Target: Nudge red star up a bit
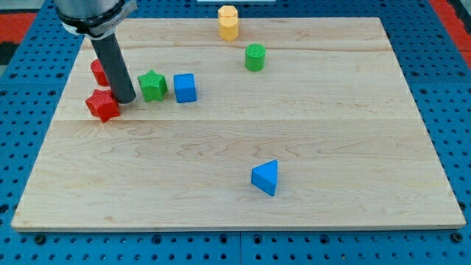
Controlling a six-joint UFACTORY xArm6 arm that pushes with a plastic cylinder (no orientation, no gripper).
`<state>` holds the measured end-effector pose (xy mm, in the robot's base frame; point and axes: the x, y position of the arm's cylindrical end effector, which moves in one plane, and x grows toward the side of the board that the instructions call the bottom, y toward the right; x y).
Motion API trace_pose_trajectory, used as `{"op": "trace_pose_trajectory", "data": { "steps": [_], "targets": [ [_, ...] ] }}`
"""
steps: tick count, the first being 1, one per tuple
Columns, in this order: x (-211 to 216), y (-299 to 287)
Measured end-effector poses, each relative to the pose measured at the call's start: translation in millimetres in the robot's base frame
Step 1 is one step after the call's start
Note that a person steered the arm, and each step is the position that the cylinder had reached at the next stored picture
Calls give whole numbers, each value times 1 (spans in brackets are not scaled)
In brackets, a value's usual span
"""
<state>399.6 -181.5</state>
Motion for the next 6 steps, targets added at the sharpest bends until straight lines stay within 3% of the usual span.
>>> {"op": "trace_pose_trajectory", "data": {
  "steps": [2, 3, 6],
  "targets": [
    [66, -2],
    [72, -23],
    [36, -26]
  ]
}}
